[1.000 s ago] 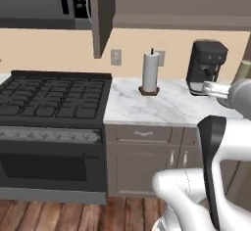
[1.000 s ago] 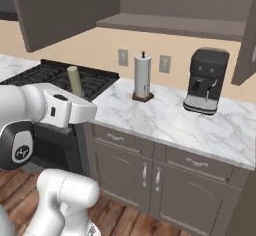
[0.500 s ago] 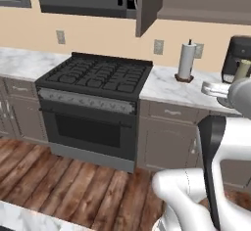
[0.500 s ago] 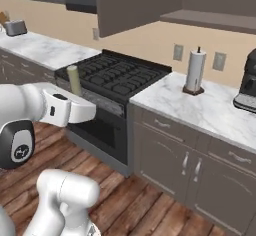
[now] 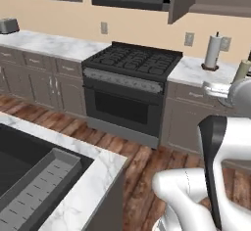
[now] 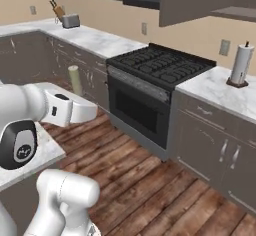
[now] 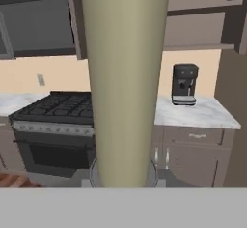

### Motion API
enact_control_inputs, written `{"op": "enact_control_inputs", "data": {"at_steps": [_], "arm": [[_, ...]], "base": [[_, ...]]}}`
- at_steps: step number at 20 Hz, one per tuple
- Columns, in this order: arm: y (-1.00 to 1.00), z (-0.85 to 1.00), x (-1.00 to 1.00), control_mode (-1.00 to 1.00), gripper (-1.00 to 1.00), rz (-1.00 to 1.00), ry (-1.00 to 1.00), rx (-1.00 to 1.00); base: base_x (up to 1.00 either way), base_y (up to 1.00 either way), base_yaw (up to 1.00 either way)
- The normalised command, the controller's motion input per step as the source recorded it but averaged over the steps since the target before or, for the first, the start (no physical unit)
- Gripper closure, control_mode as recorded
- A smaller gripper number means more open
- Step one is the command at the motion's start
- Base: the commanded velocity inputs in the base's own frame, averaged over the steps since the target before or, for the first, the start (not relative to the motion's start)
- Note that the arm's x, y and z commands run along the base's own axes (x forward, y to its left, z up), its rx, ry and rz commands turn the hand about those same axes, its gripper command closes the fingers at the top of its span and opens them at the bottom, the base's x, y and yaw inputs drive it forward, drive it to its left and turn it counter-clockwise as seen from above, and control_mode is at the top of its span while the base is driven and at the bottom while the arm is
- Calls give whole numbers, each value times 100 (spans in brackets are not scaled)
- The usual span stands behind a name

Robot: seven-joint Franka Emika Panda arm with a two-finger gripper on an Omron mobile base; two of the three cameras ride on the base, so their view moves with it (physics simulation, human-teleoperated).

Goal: Get the candle and the beer from the cabinet and move them to the dining counter.

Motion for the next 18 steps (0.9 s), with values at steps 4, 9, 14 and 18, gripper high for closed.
{"op": "enact_control_inputs", "data": {"at_steps": [4, 9, 14, 18], "arm": [[0, 0, 0, 100, 100, 0, 0, 0], [0, 0, 0, 100, 100, 0, 0, 0], [0, 0, 0, 100, 100, 0, 0, 0], [0, 0, 0, 100, 100, 0, 0, 0]], "base": [[-81, 48, 37], [-75, 57, 39], [-77, 54, 39], [-77, 50, 38]]}}
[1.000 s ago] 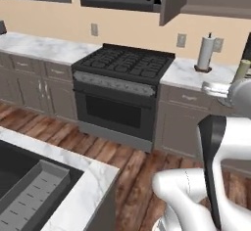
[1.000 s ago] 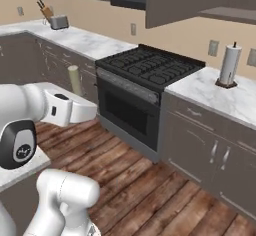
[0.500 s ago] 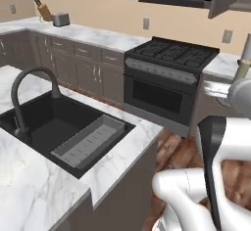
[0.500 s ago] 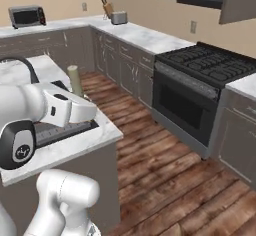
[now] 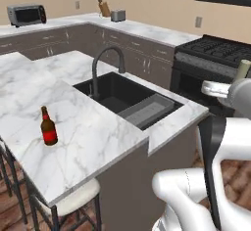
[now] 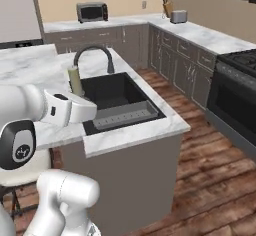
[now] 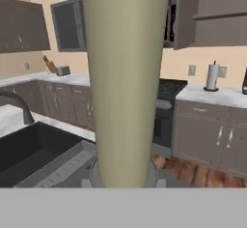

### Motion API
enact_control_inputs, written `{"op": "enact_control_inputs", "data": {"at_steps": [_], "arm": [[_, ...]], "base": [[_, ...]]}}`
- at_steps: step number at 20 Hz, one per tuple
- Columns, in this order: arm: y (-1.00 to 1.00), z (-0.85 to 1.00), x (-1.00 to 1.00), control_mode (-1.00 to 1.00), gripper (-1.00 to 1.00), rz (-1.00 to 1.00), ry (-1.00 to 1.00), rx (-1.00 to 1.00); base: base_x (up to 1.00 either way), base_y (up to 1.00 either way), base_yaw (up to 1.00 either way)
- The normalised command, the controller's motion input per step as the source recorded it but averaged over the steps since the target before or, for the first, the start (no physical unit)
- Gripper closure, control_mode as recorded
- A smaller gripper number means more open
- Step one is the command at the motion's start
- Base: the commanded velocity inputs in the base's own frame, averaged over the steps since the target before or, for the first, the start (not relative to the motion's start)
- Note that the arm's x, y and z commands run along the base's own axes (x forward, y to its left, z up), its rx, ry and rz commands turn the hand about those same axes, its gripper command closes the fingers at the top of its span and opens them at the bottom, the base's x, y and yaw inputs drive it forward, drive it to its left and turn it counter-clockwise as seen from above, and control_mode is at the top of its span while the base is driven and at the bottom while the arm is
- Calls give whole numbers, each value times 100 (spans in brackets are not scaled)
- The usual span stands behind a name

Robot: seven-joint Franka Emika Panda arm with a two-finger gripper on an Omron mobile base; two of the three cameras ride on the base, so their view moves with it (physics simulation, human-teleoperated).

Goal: Get the candle and the beer from the cabinet and move them to the dining counter.

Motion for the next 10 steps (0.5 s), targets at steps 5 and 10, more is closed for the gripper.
{"op": "enact_control_inputs", "data": {"at_steps": [5, 10], "arm": [[0, 0, 0, 100, 100, 0, 0, 0], [0, 0, 0, 100, 100, 0, 0, 0]], "base": [[-85, 39, 35], [-99, 19, 28]]}}
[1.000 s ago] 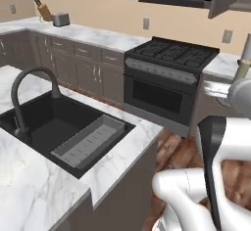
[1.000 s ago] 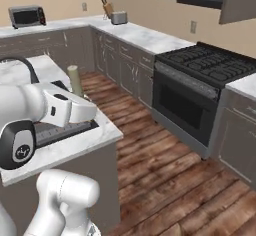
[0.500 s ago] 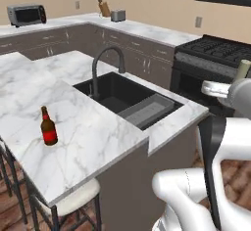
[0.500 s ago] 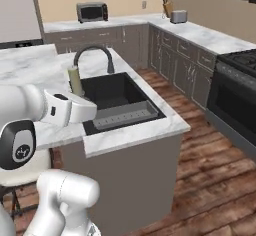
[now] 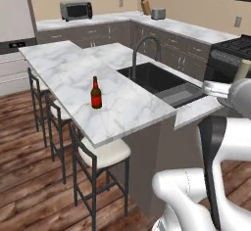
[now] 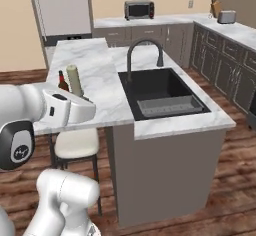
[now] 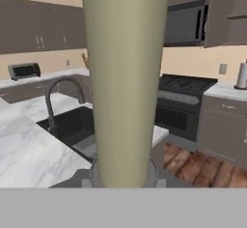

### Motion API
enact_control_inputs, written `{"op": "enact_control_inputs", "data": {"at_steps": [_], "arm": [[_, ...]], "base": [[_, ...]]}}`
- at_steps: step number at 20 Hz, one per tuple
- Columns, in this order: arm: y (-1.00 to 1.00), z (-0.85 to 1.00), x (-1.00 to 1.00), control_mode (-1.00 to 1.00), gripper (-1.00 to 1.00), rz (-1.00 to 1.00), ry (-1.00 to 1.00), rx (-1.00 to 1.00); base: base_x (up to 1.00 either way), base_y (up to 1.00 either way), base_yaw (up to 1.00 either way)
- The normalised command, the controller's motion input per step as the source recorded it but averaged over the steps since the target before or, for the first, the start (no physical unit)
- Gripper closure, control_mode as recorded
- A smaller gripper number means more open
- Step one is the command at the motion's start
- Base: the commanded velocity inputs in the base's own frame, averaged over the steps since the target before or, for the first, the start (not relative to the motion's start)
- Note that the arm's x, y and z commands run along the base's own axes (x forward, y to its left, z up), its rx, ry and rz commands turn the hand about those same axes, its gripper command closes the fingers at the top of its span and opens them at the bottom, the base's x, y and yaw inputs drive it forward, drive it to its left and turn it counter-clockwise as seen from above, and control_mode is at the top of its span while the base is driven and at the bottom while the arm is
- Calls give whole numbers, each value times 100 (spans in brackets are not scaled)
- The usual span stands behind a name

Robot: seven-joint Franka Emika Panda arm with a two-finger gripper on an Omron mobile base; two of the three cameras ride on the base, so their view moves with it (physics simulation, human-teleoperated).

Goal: Get the candle and the beer from the cabinet and move them to the dining counter.

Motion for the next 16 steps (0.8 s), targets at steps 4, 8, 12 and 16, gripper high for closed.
{"op": "enact_control_inputs", "data": {"at_steps": [4, 8, 12, 16], "arm": [[0, 0, 0, 100, 100, 0, 0, 0], [0, 0, 0, 100, 100, 0, 0, 0], [0, 0, 0, 100, 100, 0, 0, 0], [0, 0, 0, 100, 100, 0, 0, 0]], "base": [[-100, 34, 19], [-92, 51, 7], [-89, 53, 0], [-73, 70, 7]]}}
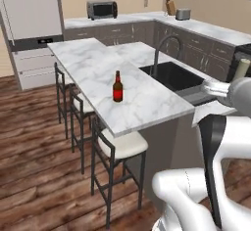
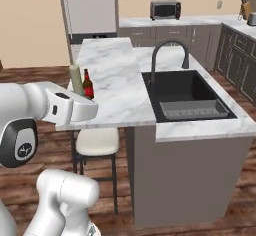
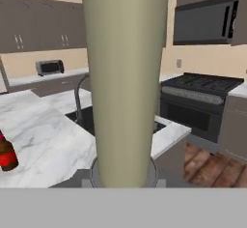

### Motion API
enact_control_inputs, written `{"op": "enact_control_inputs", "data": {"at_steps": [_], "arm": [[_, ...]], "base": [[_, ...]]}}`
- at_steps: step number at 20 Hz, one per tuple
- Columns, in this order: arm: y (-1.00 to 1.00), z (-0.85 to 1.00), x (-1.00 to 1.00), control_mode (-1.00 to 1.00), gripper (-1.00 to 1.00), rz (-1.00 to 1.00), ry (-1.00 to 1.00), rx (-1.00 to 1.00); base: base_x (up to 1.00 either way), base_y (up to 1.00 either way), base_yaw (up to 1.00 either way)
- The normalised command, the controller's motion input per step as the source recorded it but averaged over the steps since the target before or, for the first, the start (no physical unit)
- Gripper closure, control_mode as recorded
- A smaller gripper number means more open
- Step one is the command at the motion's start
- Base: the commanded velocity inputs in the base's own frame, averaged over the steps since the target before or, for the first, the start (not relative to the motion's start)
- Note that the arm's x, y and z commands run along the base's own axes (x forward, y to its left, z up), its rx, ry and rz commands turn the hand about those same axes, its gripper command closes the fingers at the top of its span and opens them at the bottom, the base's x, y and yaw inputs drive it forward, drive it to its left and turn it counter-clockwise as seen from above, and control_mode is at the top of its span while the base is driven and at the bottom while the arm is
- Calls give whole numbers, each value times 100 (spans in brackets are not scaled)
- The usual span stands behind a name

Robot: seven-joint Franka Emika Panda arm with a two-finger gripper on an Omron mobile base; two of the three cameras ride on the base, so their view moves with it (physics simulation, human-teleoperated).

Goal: Get the candle and the beer from the cabinet and move them to the dining counter.

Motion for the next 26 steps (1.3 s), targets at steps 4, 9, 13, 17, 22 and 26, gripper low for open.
{"op": "enact_control_inputs", "data": {"at_steps": [4, 9, 13, 17, 22, 26], "arm": [[0, 0, 0, 100, 100, 0, 0, 0], [0, 0, 0, 100, 100, 0, 0, 0], [0, 0, 0, 100, 100, 0, 0, 0], [0, 0, 0, 100, 100, 0, 0, 0], [0, 0, 0, 100, 100, 0, 0, 0], [0, 0, 0, 100, 100, 0, 0, 0]], "base": [[-46, 81, 36], [-35, 75, 42], [-33, 67, 43], [-8, 59, 39], [54, 59, 23], [90, 52, 2]]}}
